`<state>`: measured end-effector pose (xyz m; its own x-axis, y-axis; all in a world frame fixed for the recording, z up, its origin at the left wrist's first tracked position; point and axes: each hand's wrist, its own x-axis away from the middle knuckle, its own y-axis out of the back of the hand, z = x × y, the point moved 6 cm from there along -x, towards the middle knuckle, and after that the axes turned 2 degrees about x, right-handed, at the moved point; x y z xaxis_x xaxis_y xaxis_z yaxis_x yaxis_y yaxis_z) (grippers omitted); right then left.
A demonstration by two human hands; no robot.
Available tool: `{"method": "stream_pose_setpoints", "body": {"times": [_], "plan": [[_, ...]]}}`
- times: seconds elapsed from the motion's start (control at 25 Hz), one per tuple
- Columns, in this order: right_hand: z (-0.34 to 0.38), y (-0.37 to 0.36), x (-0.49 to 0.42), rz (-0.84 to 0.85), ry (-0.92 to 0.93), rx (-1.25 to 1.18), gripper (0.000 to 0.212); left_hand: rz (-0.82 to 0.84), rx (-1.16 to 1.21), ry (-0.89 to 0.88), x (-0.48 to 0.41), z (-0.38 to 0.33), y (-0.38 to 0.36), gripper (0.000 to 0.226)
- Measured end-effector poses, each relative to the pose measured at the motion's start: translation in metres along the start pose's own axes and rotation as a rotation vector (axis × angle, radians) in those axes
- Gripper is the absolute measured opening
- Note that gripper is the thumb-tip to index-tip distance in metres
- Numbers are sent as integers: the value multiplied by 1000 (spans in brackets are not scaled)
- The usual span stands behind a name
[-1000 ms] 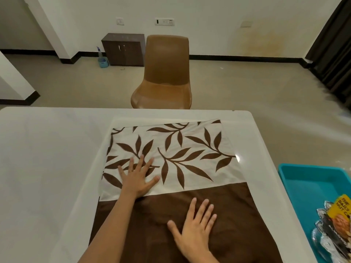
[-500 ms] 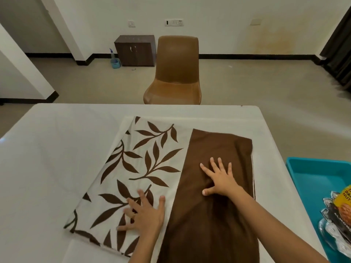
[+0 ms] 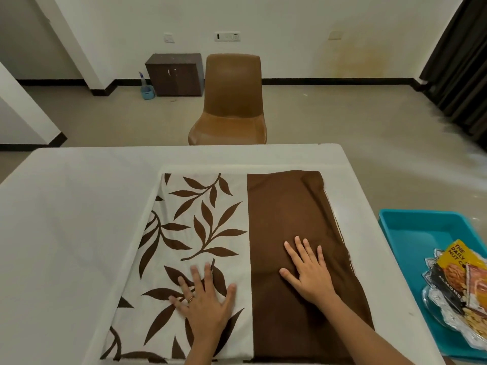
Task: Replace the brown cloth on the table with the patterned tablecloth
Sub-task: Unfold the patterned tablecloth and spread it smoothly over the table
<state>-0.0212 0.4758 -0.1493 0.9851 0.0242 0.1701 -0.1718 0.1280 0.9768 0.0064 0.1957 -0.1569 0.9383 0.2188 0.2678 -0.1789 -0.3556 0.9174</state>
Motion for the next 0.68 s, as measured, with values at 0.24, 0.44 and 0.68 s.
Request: {"method": "stream_pose_setpoints", "body": {"times": [0.24, 0.44, 0.68], "plan": [[-43, 26, -5, -63, -204, -6, 84, 156, 101, -186, 12, -43, 1, 114], [-61, 17, 79, -185, -696, -117, 91, 229, -69, -817, 73, -105, -5, 101], [-94, 23, 103, -173, -861, -245, 74, 402, -81, -1000, 110, -153, -52, 72]]}}
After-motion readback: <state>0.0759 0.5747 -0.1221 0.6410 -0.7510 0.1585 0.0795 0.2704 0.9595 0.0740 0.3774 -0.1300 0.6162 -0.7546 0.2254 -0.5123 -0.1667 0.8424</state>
